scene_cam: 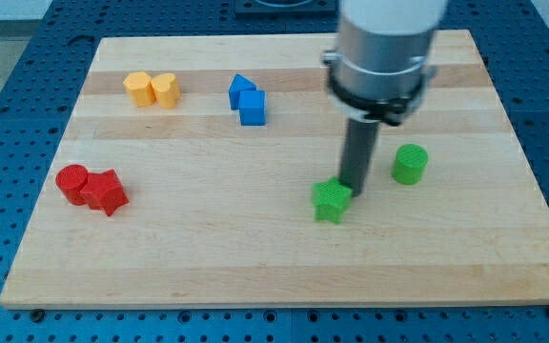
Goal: Move your arm towards the green circle
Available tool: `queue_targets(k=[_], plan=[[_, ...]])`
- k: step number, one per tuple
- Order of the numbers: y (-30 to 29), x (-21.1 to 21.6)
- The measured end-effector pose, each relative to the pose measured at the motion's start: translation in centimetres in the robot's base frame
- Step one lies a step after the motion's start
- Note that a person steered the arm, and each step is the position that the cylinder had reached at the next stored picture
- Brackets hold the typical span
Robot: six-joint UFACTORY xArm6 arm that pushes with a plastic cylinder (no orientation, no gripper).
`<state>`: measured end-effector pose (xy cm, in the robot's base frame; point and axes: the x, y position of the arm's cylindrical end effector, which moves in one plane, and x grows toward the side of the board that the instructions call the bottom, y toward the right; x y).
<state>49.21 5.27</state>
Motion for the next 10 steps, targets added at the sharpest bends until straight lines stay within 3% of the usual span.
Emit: queue_targets(k=[1,2,4,7,8,10], plan=[[-4.5,0.3],[-3.7,0.3],[3.7,2.5],[7.2,3.1],[13.7,3.3],[20.0,-0.3]])
